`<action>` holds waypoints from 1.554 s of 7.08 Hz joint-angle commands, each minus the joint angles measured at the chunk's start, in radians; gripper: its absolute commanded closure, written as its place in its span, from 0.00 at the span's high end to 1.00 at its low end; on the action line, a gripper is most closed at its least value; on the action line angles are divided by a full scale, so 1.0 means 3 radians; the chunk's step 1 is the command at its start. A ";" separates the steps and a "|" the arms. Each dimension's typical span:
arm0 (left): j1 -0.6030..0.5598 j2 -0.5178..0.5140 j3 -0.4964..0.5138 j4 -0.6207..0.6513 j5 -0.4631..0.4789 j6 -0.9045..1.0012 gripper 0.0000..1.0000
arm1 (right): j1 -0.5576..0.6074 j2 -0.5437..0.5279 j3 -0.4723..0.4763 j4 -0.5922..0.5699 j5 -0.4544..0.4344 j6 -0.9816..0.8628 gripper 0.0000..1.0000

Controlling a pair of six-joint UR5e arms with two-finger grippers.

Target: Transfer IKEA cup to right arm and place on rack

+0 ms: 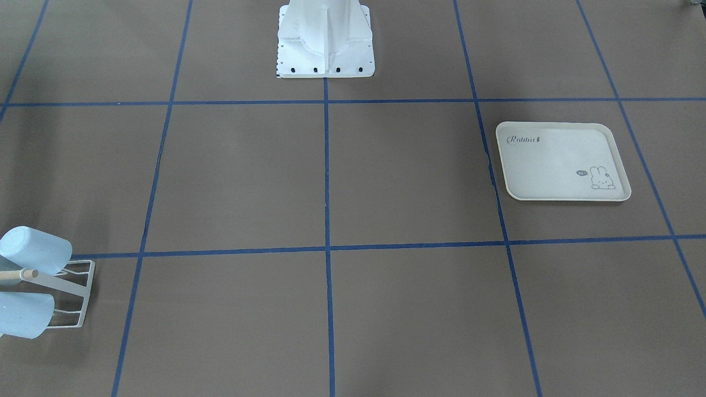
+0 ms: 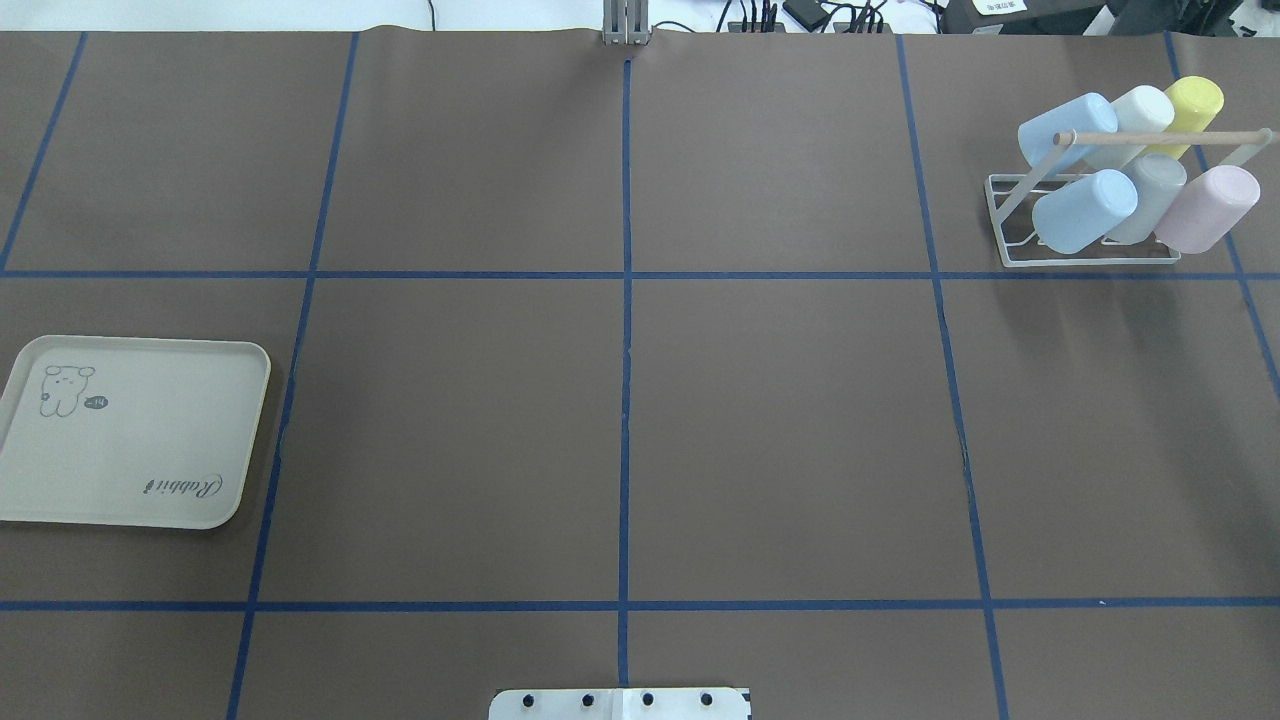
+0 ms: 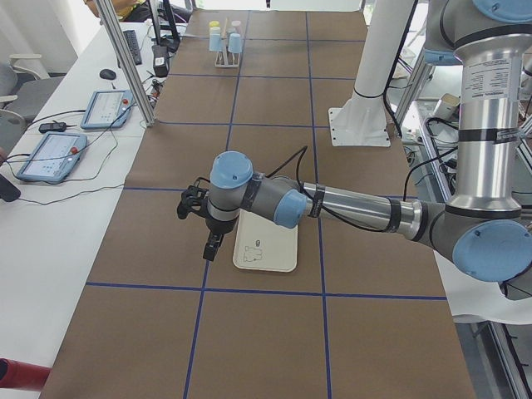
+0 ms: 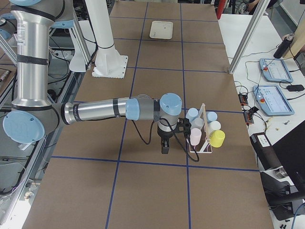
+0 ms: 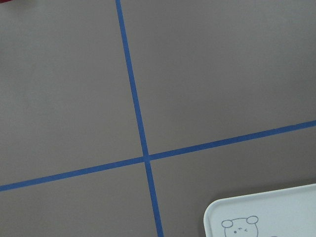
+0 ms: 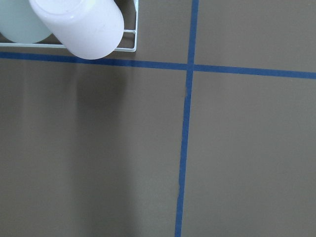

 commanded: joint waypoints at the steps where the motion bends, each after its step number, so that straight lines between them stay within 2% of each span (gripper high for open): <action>1: 0.0000 -0.0007 -0.0006 0.0005 -0.0205 -0.0010 1.00 | 0.0008 -0.0001 -0.0055 -0.0003 0.0018 0.0009 1.00; 10: 0.0000 -0.0002 -0.0067 -0.0005 -0.0242 -0.0005 1.00 | 0.0008 0.0014 -0.0060 0.0007 0.0090 -0.0001 1.00; 11: 0.0000 -0.0002 -0.0072 -0.0005 -0.0247 -0.0005 1.00 | 0.0008 0.0009 -0.0096 0.0139 0.0090 0.0004 1.00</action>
